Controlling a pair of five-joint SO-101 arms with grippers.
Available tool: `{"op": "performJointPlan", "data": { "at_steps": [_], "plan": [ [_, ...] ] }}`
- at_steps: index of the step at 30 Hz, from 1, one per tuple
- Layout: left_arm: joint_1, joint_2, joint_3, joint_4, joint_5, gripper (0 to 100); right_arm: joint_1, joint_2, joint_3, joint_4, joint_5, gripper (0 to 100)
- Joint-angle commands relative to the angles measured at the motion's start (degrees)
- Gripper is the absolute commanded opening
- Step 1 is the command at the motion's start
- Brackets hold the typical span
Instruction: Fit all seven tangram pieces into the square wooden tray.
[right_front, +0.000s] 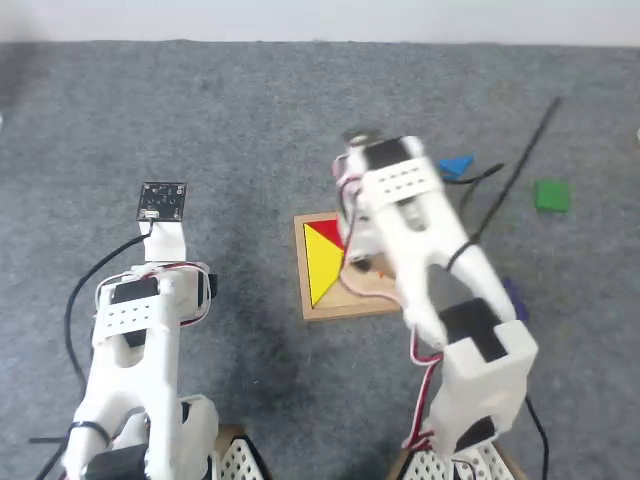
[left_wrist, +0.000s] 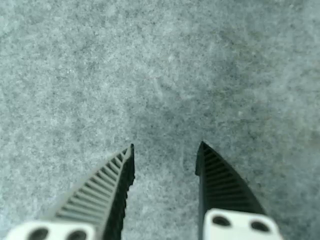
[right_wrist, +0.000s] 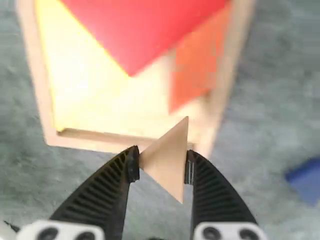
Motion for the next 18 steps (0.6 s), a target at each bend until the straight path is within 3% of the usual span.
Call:
{"op": "performJointPlan", "data": {
  "at_steps": [1,7,18],
  "plan": [
    [0.53,-1.49,-0.13,-0.97,-0.62,20,-4.26,-3.91,2.73,-4.44,-1.05,7.5],
    [0.53,-1.49,-0.13,-0.97,-0.62,20,-5.76,-3.82,4.31,-6.73,-1.14,7.5],
    [0.53,-1.49,-0.13,-1.05,-0.62,20,-5.41,6.29,2.55,-11.38,-10.64,7.5]
  ]
}}
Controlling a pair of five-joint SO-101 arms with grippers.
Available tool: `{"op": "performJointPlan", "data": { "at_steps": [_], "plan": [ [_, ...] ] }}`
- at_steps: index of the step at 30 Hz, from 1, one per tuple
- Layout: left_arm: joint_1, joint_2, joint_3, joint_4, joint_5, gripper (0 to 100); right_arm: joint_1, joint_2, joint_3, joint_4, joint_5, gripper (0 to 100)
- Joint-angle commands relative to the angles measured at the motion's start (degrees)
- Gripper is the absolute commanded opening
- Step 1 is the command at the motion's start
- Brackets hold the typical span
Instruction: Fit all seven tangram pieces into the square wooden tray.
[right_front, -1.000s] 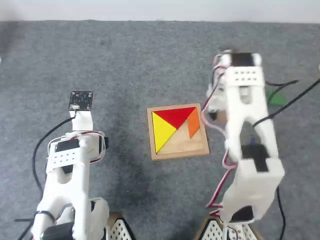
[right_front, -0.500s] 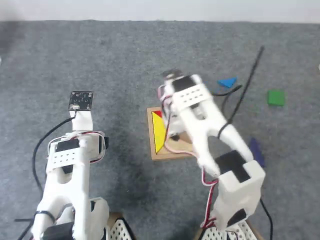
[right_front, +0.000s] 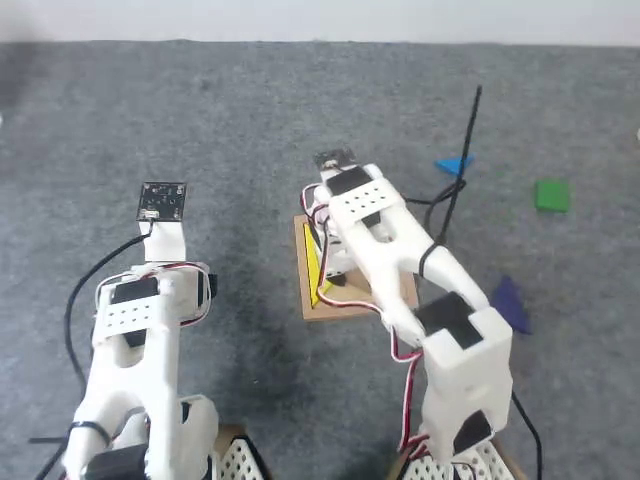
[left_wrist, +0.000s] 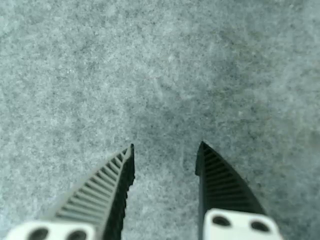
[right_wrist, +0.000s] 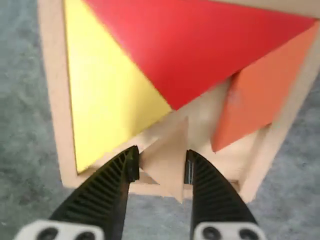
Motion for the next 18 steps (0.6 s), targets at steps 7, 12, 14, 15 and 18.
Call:
{"op": "performJointPlan", "data": {
  "at_steps": [7,12,14,15,18],
  "plan": [
    [0.53,-1.49,-0.22,-1.05,-0.62,20,2.95,-0.84,-2.46,-1.19,-5.54,7.5],
    [0.53,-1.49,-0.22,-1.05,-0.62,20,2.86,-0.66,-2.46,-3.30,-5.45,8.0],
    [0.53,-1.49,-0.22,-1.05,-0.62,20,3.03,-0.84,-2.55,-3.47,-5.19,8.2],
    [0.53,-1.49,-0.22,-1.05,-0.62,20,3.12,-1.01,-2.55,-3.38,-5.19,9.4],
    [0.53,-1.49,-0.22,-1.05,-0.70,20,3.47,-0.92,-2.55,-3.03,-5.19,20.8]
  ]
}}
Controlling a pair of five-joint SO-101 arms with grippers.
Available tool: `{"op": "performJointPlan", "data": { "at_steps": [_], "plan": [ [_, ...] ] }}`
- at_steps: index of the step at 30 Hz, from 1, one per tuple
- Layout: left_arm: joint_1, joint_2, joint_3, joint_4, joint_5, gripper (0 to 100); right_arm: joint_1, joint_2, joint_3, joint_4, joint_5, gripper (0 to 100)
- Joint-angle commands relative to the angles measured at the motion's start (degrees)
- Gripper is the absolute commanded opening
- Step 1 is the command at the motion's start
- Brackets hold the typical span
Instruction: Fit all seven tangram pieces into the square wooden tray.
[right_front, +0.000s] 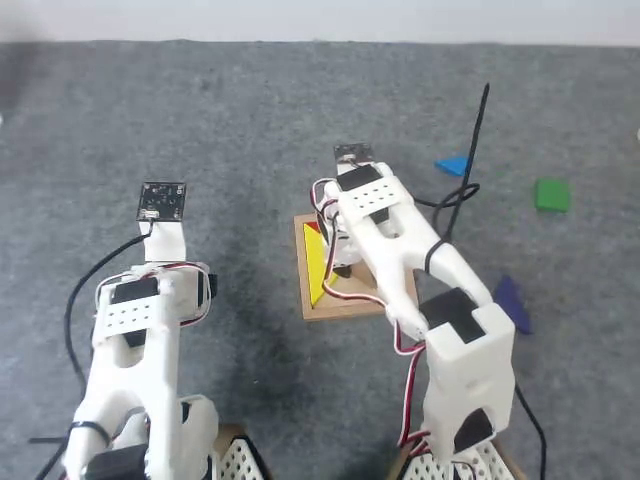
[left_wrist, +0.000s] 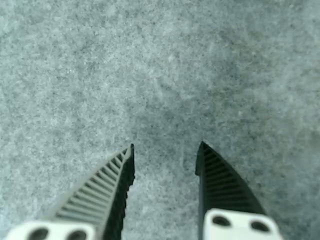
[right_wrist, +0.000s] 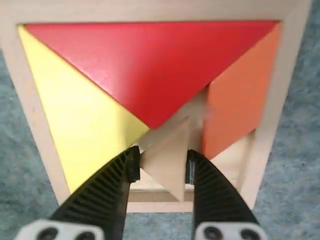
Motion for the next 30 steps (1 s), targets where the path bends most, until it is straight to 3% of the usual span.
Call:
{"op": "performJointPlan", "data": {
  "at_steps": [1,6,14,20,25,30],
  "plan": [
    [0.53,-1.49,-0.22,-1.05,-1.32,20,1.27,-1.45,-2.46,-0.31,-0.44,25.8],
    [0.53,-1.49,-0.22,-0.97,-2.73,20,1.19,-1.71,-2.55,0.40,-0.44,41.8],
    [0.53,-1.49,-0.13,-0.97,-2.81,20,-1.80,-1.71,-8.62,9.71,-0.35,42.3],
    [0.53,-1.49,-0.13,-0.97,-2.81,20,-5.49,-0.13,-8.62,9.19,0.00,42.3],
    [0.53,-1.49,-0.13,-0.97,-2.81,20,1.54,-0.22,-9.05,10.86,6.15,42.3],
    [0.00,-2.02,-2.07,-0.09,-2.81,20,10.33,-10.95,-8.79,13.67,13.19,38.5]
  ]
}}
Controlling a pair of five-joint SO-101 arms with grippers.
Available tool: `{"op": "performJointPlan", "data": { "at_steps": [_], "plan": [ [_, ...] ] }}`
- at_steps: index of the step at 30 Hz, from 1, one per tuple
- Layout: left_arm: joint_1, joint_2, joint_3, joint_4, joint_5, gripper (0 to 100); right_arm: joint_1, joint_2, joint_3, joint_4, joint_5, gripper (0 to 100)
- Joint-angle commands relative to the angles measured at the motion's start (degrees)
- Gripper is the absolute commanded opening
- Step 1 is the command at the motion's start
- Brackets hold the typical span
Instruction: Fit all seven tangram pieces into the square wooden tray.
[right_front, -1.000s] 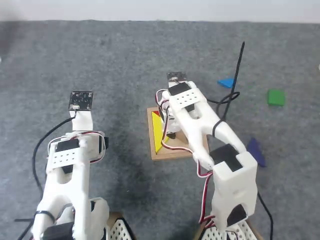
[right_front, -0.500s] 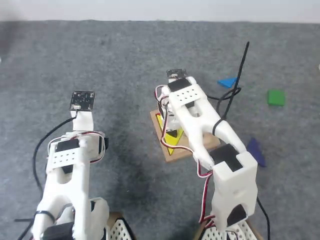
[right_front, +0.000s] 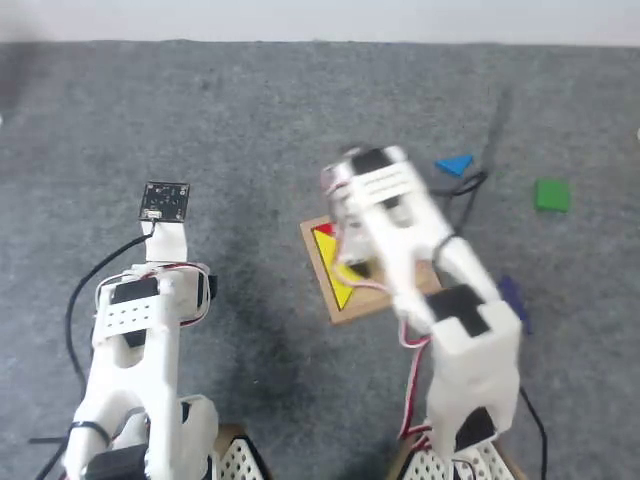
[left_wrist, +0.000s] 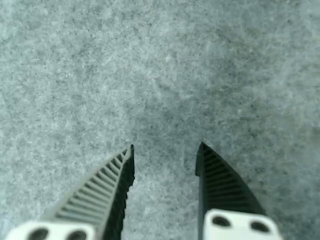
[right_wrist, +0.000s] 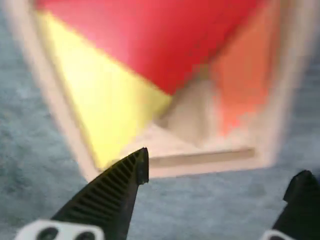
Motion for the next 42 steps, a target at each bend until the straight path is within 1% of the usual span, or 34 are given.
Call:
{"op": "performJointPlan", "data": {
  "at_steps": [1,4,7,9,11,14,16,21,24,28,31,33,36,39,42],
  "plan": [
    [0.00,-1.93,-3.47,1.58,-0.79,20,5.76,-12.70,-1.49,1.19,4.57,36.0],
    [0.44,-1.85,-11.21,10.11,-0.70,20,9.10,-23.96,3.34,-1.27,7.56,29.8],
    [2.55,-1.49,-20.26,16.18,-0.70,20,13.14,-33.89,13.45,-7.78,12.31,29.5],
    [5.54,-1.41,-26.33,20.31,-0.70,20,16.84,-38.37,22.42,-15.87,15.56,29.4],
    [10.46,-1.32,-31.69,24.35,-0.70,20,20.44,-40.22,30.95,-27.38,19.52,29.3],
    [17.67,-0.18,-37.32,29.01,-0.62,20,24.04,-38.02,39.47,-43.65,24.79,29.2],
    [20.66,2.99,-39.60,30.68,-0.62,20,25.10,-34.51,41.41,-47.69,25.93,29.2],
    [25.67,10.90,-42.77,30.95,-0.79,20,25.01,-24.48,40.09,-49.89,30.77,29.2],
    [28.40,13.54,-44.26,30.42,-0.44,20,25.01,-19.65,36.66,-51.12,31.82,29.2],
    [28.57,18.29,-45.67,27.43,1.32,20,24.84,-13.32,30.42,-50.33,31.82,29.2],
    [28.57,21.19,-45.67,26.11,3.60,20,23.87,-8.48,27.52,-47.52,32.18,29.2],
    [28.57,21.89,-45.14,24.26,5.89,20,23.08,-6.64,25.76,-45.14,34.20,29.2],
    [28.66,21.01,-43.12,21.45,6.77,20,22.73,-6.02,24.70,-43.82,34.99,29.2],
    [28.57,19.34,-40.75,19.43,7.30,20,20.62,-6.29,25.23,-43.21,35.16,29.2],
    [28.22,17.93,-38.55,17.58,10.81,20,17.45,-6.46,25.85,-39.43,35.25,29.2]
  ]
}}
